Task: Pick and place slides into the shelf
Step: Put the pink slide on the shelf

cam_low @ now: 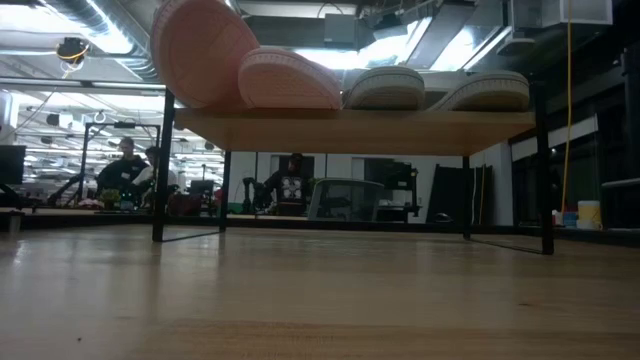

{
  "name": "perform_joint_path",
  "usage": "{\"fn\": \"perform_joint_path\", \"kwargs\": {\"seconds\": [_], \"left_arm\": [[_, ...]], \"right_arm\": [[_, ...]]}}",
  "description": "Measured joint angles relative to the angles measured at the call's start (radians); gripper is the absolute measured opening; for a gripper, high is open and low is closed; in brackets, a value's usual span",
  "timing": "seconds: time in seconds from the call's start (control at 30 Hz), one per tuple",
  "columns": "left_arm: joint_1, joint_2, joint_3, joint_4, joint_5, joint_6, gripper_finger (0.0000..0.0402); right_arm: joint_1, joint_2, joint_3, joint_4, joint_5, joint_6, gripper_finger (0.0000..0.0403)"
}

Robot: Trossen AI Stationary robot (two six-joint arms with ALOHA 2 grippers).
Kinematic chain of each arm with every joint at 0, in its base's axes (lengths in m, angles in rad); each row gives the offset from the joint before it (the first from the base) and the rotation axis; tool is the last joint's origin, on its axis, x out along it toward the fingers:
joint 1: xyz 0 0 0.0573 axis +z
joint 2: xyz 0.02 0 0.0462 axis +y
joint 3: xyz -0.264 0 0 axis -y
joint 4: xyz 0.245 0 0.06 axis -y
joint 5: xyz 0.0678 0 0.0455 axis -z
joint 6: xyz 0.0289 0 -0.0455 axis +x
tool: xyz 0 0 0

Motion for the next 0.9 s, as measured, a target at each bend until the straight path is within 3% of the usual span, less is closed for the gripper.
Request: {"fn": "perform_joint_path", "kwargs": {"seconds": [0.2, 0.4, 0.73, 0.9], "left_arm": [[0.0, 0.049, -0.001, 0.003, 0.035, 0.002, 0.0119], [0.0, 0.106, -0.001, 0.014, 0.086, -0.006, 0.0119], [0.0, 0.214, -0.001, 0.04, 0.088, -0.063, 0.0118], [0.0, 0.271, -0.001, 0.079, 0.15, -0.109, 0.0087]], "right_arm": [[0.006, -0.084, -0.107, 0.118, 0.016, -0.008, 0.0011], [0.006, -0.096, -0.126, 0.118, 0.017, -0.013, 0.0012], [0.005, -0.101, -0.127, 0.12, 0.017, -0.069, 0.0013], [-0.002, -0.101, -0.127, 0.12, 0.016, -0.096, 0.0013]]}}
